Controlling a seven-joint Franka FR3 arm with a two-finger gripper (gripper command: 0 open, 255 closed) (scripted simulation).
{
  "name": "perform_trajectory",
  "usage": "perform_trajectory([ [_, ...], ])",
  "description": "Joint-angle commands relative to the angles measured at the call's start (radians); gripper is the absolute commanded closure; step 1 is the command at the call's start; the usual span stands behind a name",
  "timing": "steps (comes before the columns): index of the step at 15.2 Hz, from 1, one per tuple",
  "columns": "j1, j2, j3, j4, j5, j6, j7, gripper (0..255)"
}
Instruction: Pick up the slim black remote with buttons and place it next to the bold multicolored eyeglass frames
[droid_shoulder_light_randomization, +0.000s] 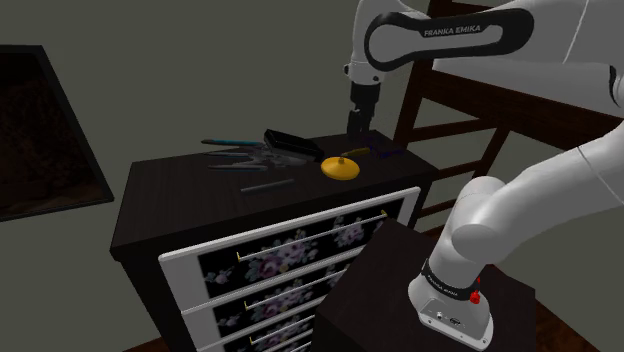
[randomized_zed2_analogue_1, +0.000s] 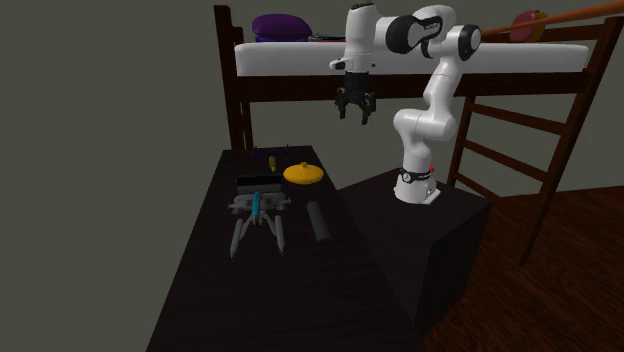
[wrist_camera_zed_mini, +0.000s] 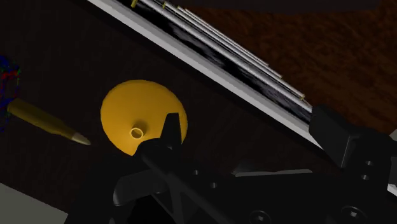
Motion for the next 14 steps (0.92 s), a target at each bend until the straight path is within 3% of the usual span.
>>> perform_trajectory([
  [1, 0.021, 0.064, -0.013, 0.008, -0.003, 0.066, -0.051, 0],
  [14, 0.142, 0.492, -0.042, 0.155, 0.042, 0.393, -0.374, 0],
])
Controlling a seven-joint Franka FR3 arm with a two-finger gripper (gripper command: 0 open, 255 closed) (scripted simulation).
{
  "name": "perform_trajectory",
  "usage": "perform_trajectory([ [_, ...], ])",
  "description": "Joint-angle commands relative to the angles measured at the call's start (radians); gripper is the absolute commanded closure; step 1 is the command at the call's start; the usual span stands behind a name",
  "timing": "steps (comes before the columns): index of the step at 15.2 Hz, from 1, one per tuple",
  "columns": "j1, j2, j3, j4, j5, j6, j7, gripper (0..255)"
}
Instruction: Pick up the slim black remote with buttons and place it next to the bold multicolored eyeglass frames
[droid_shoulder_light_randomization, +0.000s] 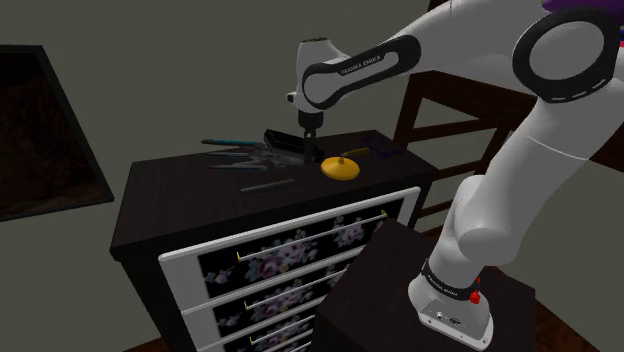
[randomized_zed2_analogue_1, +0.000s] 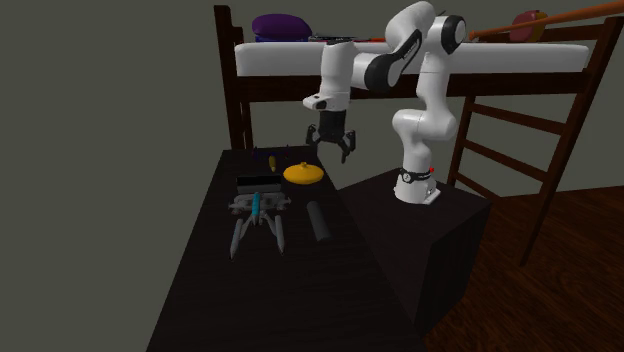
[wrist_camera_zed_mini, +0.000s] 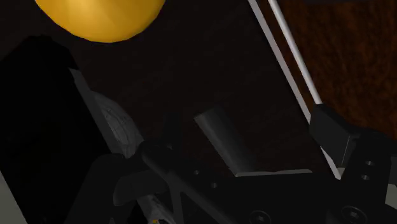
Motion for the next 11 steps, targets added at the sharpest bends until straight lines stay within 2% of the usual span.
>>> perform_trajectory([
  [1, 0.017, 0.073, 0.005, 0.036, 0.014, 0.045, -0.049, 0],
  [11, 0.067, 0.383, 0.064, 0.235, 0.067, 0.187, -0.278, 0],
])
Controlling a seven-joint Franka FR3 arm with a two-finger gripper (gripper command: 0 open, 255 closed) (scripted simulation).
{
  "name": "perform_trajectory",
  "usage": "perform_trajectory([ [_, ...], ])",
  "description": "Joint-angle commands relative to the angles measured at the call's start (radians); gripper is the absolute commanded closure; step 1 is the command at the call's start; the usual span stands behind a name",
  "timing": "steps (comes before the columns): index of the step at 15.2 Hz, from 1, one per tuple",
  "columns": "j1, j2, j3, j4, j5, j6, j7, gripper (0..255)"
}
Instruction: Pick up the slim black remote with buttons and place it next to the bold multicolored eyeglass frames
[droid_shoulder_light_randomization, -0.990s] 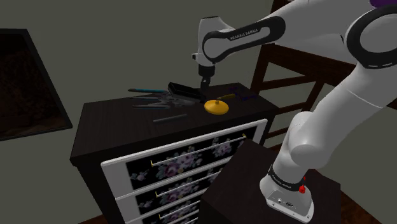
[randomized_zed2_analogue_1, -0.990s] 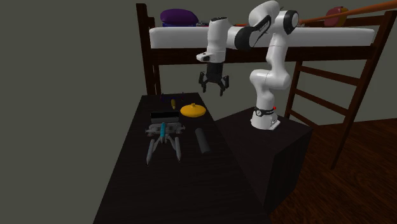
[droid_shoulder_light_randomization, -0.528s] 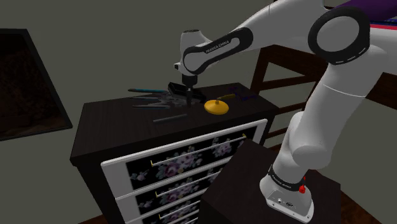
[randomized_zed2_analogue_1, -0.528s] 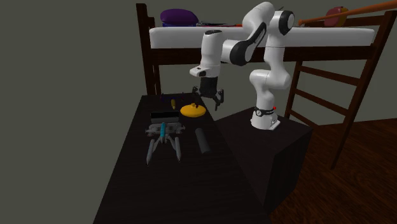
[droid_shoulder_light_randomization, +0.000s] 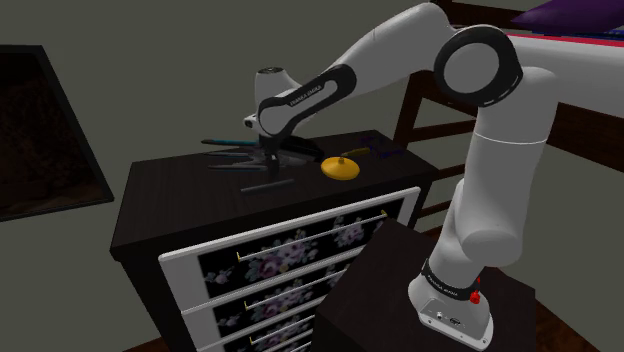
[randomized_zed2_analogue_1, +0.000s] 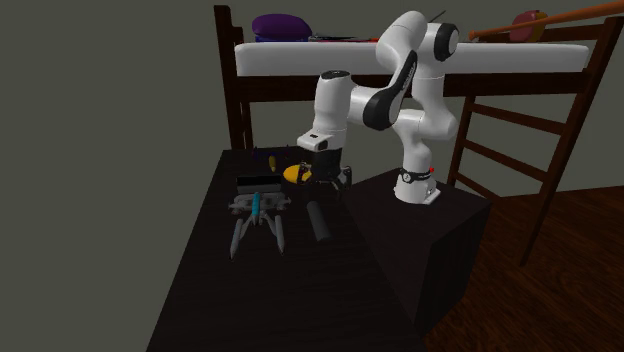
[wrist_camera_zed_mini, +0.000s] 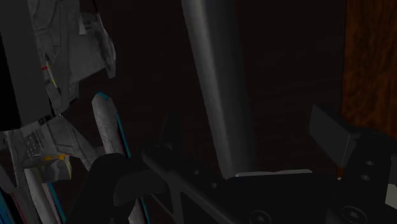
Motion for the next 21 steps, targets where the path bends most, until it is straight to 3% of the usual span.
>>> perform_trajectory([
  [1, 0.006, 0.068, 0.016, 0.054, 0.008, 0.021, -0.047, 0],
  [10, 0.003, 0.143, 0.021, 0.043, 0.013, 0.109, -0.059, 0],
  [17, 0.003, 0.144, 0.021, 0.043, 0.013, 0.109, -0.059, 0],
  [18, 0.003, 0.144, 0.021, 0.043, 0.013, 0.109, -0.059, 255],
  [21, 0.002, 0.144, 0.021, 0.043, 0.014, 0.11, -0.06, 255],
])
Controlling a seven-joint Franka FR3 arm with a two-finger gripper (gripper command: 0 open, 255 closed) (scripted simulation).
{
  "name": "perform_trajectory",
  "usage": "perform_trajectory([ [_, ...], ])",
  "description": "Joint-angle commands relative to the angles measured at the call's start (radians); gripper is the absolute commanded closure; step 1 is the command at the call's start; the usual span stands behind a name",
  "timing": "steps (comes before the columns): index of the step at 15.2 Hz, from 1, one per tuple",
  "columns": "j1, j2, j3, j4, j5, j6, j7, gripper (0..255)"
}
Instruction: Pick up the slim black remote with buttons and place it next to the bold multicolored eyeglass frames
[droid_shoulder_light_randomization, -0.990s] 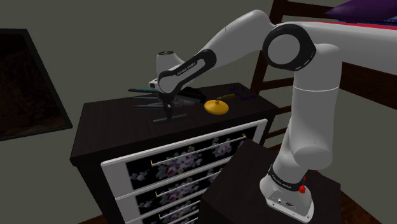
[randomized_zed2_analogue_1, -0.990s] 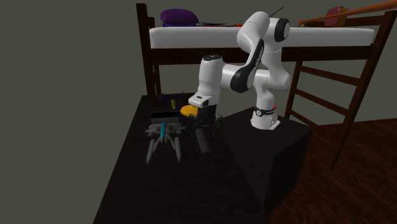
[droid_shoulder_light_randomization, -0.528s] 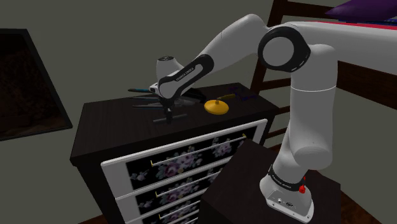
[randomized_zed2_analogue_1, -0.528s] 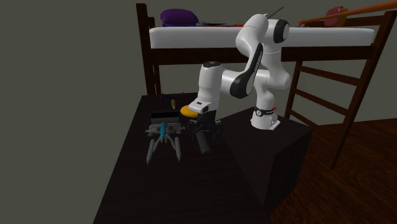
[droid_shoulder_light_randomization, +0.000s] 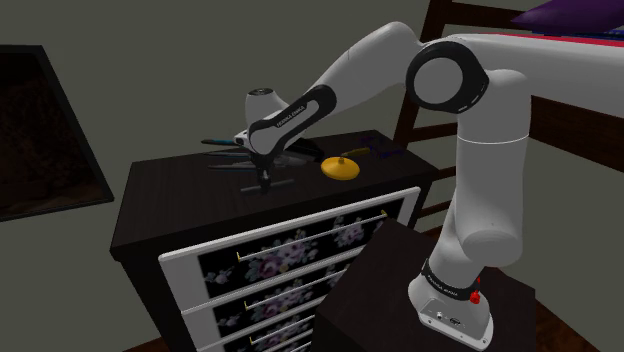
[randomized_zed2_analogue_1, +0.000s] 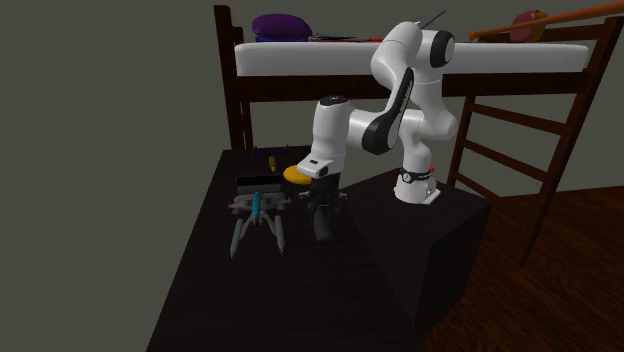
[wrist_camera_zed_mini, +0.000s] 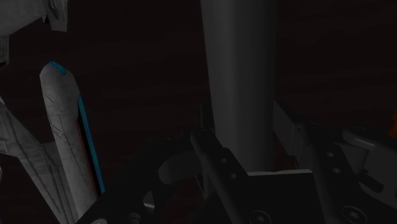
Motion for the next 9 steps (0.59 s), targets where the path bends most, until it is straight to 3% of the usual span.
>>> perform_trajectory([
  [1, -0.002, 0.003, -0.002, 0.0, -0.001, 0.004, 0.0, 255],
  [9, 0.0, -0.02, -0.002, 0.011, -0.003, -0.031, 0.001, 255],
])
